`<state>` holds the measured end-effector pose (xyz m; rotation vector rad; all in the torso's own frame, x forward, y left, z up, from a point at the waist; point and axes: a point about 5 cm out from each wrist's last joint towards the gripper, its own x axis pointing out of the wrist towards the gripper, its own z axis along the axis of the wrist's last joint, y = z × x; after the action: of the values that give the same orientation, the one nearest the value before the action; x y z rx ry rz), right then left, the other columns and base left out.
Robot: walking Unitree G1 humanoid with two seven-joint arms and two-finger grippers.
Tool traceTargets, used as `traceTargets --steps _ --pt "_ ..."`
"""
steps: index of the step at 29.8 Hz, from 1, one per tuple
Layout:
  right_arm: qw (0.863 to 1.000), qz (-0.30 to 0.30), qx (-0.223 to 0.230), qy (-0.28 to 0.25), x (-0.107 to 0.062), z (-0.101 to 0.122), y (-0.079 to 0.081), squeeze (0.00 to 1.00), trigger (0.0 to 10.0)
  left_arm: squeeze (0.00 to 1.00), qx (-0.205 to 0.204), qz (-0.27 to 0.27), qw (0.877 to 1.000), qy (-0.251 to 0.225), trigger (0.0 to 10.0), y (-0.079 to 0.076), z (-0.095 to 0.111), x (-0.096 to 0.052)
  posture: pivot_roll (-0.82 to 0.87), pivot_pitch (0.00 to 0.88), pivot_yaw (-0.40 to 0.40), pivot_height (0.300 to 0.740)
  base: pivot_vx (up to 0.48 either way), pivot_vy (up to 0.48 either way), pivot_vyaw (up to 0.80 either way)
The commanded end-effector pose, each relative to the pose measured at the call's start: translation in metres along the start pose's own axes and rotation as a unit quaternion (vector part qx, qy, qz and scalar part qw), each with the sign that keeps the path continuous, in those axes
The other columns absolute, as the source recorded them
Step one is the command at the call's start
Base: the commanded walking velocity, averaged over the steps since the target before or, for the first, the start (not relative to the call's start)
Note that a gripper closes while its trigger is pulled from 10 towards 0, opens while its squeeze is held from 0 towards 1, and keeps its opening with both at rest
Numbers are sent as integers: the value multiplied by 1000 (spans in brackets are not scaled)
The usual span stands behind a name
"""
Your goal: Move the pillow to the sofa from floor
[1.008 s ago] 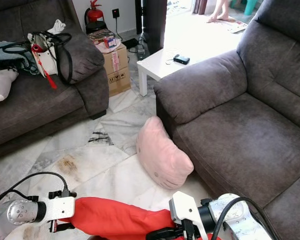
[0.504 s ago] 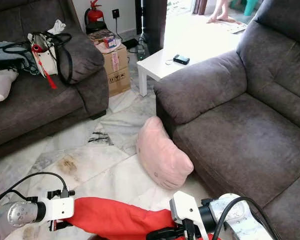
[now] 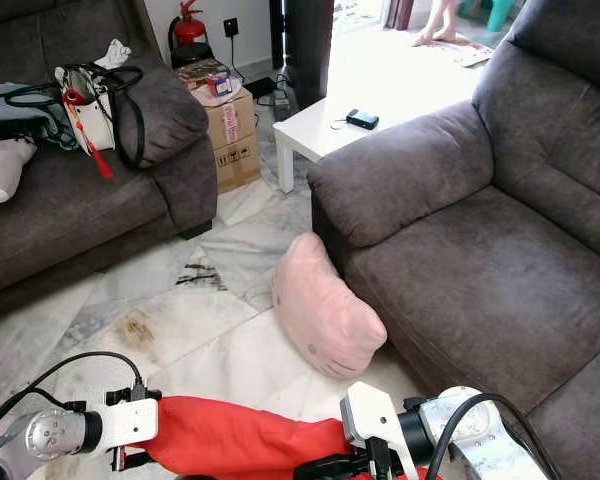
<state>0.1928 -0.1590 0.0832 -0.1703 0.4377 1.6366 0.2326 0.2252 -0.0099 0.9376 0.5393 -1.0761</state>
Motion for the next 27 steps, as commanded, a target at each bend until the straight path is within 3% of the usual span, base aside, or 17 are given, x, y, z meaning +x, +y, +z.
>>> traceTargets --steps 1,2,3,4,5,27 --pt "999 20 -36 -30 3 17 3 0 10000 0 -3 -13 1000 16 8980 -8 -7 0 92 166 -1 740 0 0 0" --pt "999 20 -36 -30 3 17 3 0 10000 0 -3 -13 1000 16 8980 -8 -7 0 92 166 -1 740 0 0 0" --pt "999 20 -36 -30 3 17 3 0 10000 0 -3 -12 1000 16 3020 -8 -7 -1 92 166 -1 740 0 0 0" --pt "999 20 -35 -29 2 17 3 0 10000 0 -4 -11 1000 16 824 -8 -6 -1 92 167 -2 740 0 0 0" --pt "999 19 -34 -29 2 16 3 0 10000 0 -8 -12 1000 14 0 -8 -6 -1 92 167 -2 740 0 0 0" --pt "999 13 -33 -29 2 16 0 0 10000 0 -11 -16 1000 15 0 -9 -7 -1 93 160 -1 740 0 0 0"
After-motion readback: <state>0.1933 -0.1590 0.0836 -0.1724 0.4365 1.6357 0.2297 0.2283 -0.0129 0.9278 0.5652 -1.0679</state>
